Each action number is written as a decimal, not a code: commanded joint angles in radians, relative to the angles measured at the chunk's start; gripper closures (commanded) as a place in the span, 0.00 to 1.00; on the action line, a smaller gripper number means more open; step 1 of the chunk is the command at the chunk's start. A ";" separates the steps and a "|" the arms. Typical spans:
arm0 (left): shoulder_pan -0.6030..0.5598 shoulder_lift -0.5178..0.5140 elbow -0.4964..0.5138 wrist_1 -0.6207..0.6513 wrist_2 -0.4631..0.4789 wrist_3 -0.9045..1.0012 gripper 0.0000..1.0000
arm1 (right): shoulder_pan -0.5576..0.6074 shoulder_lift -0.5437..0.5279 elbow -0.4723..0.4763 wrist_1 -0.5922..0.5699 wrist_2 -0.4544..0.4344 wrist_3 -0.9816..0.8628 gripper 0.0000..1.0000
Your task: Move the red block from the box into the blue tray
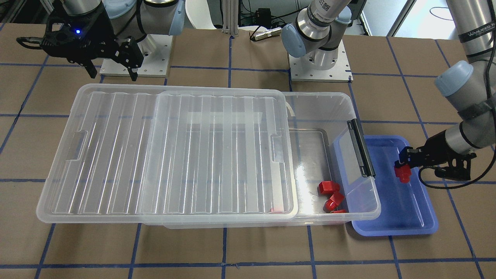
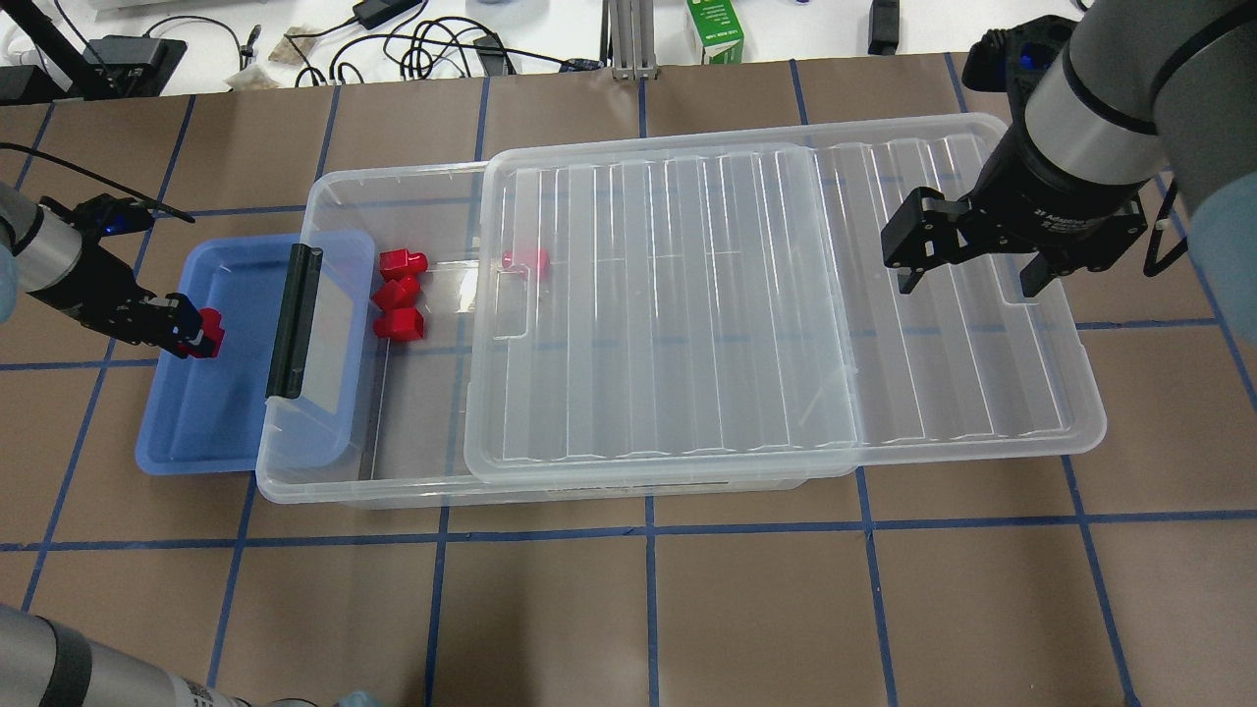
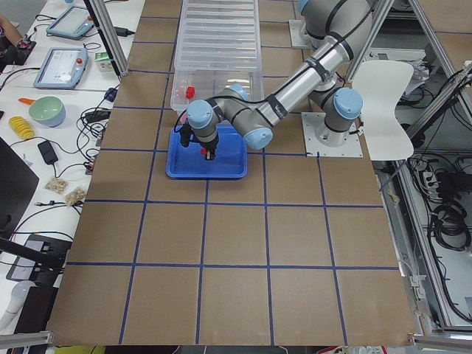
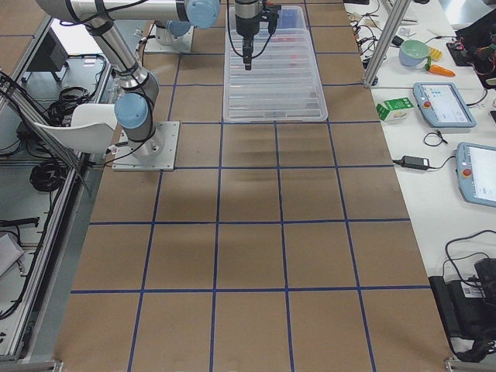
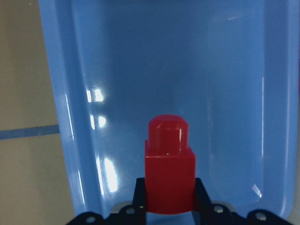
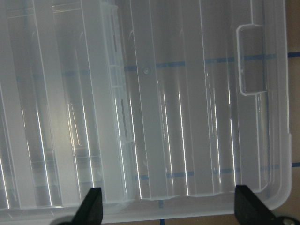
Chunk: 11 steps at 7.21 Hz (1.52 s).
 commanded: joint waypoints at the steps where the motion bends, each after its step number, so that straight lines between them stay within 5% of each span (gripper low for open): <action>1: -0.011 -0.015 -0.030 0.022 -0.010 -0.040 1.00 | 0.004 -0.004 0.009 0.003 0.010 0.002 0.00; 3: -0.029 -0.015 -0.059 0.048 -0.005 -0.077 1.00 | 0.006 -0.006 0.021 0.003 0.105 0.002 0.00; 4: -0.029 -0.018 -0.065 0.085 -0.006 -0.080 0.79 | 0.006 -0.006 0.023 0.003 0.105 0.002 0.00; 5: -0.031 -0.019 -0.063 0.091 -0.006 -0.080 0.29 | 0.006 -0.007 0.021 0.003 0.106 0.002 0.00; 6: -0.032 -0.018 -0.054 0.093 -0.006 -0.086 0.16 | 0.004 -0.006 0.021 0.003 0.105 0.002 0.00; 8: -0.050 0.048 -0.010 0.079 0.000 -0.132 0.00 | 0.004 -0.007 0.014 0.052 0.003 0.002 0.00; 11: -0.205 0.232 0.218 -0.306 0.058 -0.239 0.00 | 0.006 -0.022 0.011 0.112 -0.004 0.003 0.00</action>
